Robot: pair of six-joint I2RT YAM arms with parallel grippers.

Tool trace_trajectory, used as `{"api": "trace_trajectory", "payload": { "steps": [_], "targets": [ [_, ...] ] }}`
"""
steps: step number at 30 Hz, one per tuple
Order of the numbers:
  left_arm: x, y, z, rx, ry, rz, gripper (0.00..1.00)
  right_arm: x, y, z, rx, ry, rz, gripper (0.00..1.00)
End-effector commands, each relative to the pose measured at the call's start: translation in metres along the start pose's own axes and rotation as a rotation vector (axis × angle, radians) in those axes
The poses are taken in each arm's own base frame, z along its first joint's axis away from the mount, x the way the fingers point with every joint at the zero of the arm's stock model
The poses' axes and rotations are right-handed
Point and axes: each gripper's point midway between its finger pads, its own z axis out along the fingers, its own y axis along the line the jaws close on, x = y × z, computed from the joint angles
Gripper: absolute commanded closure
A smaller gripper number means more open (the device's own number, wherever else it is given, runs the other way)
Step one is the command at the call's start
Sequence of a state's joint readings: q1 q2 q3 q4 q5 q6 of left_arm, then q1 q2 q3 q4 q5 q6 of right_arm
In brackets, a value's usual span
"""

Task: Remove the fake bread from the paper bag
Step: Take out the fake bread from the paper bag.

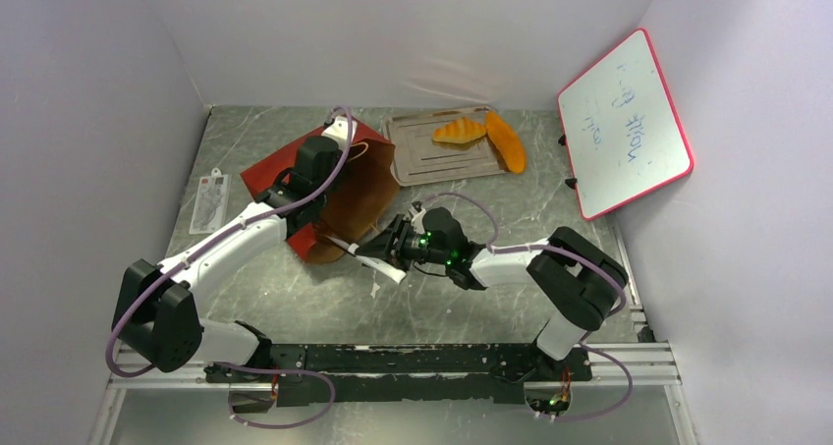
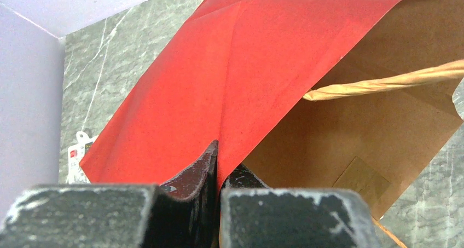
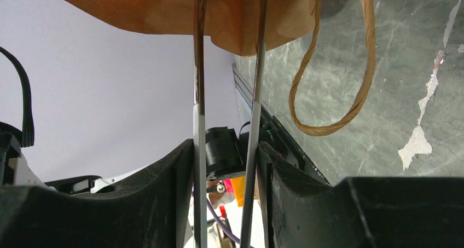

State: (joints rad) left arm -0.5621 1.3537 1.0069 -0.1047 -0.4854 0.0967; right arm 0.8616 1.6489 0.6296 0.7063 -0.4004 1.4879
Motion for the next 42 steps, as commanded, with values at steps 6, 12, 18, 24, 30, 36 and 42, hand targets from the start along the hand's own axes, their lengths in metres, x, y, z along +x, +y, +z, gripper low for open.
{"api": "trace_trajectory", "payload": {
  "steps": [6,12,18,24,30,36,42],
  "targets": [
    [-0.027,0.004,-0.004,-0.029,-0.077,-0.091,0.93,0.011,0.010,0.001,-0.014,0.004,0.034,0.54],
    [-0.027,0.002,-0.005,-0.031,-0.075,-0.106,0.93,0.013,0.002,0.007,0.016,-0.002,0.059,0.53],
    [-0.024,-0.001,-0.007,-0.029,-0.070,-0.116,0.93,0.011,-0.004,0.015,0.031,-0.015,0.088,0.54],
    [-0.023,-0.003,-0.008,-0.022,-0.072,-0.124,0.93,0.006,-0.005,0.025,0.022,-0.036,0.105,0.53],
    [-0.022,-0.004,-0.010,-0.014,-0.075,-0.129,0.93,-0.002,-0.003,0.040,0.005,-0.050,0.108,0.54],
    [-0.018,-0.007,-0.008,-0.001,-0.066,-0.129,0.93,-0.005,-0.005,0.053,-0.005,-0.043,0.101,0.54],
    [-0.016,-0.009,-0.008,0.006,-0.058,-0.133,0.93,-0.007,-0.006,0.067,-0.034,-0.027,0.096,0.54]
  ]
}}
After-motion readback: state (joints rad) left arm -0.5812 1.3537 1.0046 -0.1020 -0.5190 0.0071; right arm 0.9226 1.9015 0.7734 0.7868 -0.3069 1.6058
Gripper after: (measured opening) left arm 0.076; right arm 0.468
